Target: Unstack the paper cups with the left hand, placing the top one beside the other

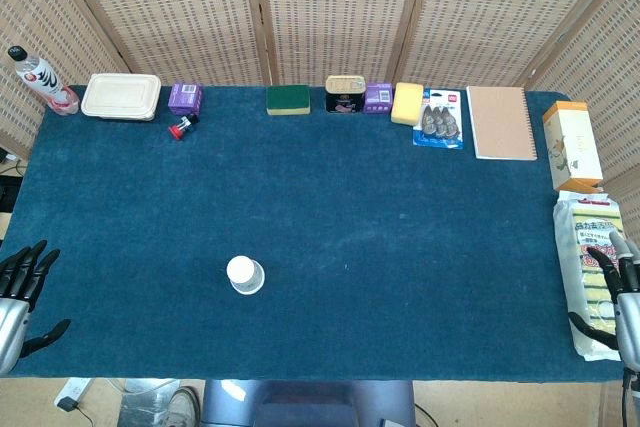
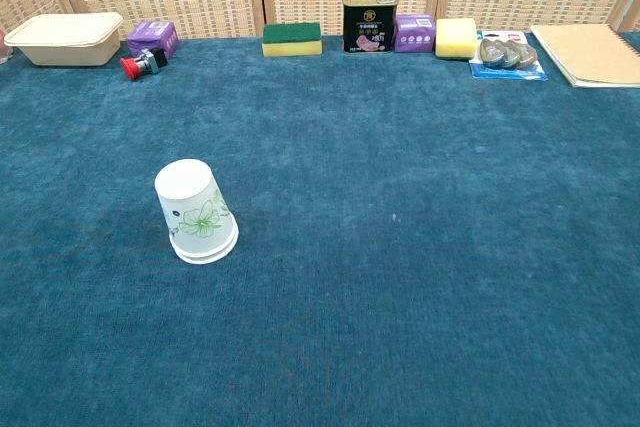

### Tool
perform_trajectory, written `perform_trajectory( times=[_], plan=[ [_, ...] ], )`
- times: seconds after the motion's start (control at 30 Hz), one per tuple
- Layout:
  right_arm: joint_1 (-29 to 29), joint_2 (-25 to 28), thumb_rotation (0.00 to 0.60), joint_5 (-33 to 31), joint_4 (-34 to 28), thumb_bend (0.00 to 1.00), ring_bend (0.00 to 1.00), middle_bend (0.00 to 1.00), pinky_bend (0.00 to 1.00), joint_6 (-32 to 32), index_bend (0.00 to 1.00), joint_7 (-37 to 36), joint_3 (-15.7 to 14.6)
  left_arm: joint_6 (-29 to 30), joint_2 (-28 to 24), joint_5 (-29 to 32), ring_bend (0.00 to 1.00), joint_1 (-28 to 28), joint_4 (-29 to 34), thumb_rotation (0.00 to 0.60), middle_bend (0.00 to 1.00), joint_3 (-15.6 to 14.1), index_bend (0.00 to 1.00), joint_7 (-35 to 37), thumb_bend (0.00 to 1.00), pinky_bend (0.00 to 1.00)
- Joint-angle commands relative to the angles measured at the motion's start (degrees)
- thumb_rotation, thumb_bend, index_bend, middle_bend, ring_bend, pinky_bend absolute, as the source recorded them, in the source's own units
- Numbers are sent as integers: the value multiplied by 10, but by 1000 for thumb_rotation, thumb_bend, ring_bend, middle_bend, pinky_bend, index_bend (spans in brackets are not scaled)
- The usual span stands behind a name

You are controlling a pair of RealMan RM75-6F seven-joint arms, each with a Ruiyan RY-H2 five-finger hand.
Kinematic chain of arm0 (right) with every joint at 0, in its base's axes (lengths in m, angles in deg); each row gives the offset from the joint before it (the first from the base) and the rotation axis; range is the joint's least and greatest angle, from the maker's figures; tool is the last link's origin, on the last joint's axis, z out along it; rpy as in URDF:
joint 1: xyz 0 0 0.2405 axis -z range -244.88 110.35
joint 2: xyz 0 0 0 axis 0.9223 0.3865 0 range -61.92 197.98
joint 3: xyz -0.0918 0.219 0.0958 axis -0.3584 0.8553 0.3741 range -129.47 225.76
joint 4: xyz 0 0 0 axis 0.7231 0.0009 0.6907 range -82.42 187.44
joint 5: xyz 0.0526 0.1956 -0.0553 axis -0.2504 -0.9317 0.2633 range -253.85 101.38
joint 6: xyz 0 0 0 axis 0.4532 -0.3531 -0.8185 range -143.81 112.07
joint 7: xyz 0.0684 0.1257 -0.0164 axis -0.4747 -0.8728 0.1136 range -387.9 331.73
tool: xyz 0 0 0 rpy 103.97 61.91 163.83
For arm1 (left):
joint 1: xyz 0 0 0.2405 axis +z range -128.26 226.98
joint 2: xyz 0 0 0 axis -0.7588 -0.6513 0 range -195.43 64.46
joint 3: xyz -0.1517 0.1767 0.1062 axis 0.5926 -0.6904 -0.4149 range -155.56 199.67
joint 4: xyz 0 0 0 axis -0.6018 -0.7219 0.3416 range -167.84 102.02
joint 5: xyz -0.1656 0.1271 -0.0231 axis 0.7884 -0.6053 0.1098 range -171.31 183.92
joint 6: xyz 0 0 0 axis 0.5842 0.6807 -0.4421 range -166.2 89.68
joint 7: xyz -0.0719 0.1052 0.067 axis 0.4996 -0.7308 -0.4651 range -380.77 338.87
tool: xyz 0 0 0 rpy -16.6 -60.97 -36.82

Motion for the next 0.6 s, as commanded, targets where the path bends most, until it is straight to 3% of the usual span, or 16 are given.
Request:
perform_trajectory(
  times=[0.03, 0.43, 0.53, 0.6],
  plan=[
    [-1, 2, 600, -2, -1, 19, 0, 18, 0, 5, 144, -5, 0, -2, -1, -2, 0, 0, 0, 600, 0, -2, 0, 2, 147, 87],
    [3, 10, 600, -9, -6, 19, 0, 18, 0, 2, 143, -23, 1, -34, -12, -14, 0, -23, 16, 600, 0, -5, 0, 25, 147, 87],
    [4, 14, 600, -6, -8, 19, 0, 17, 0, 1, 143, -35, 0, -72, -24, -20, 0, -55, 37, 600, 0, 2, 0, 26, 147, 87],
    [5, 18, 600, -4, -9, 19, 0, 17, 0, -2, 143, -49, 0, -129, -40, -19, 0, -96, 76, 600, 0, 11, 0, 40, 148, 87]
  ],
)
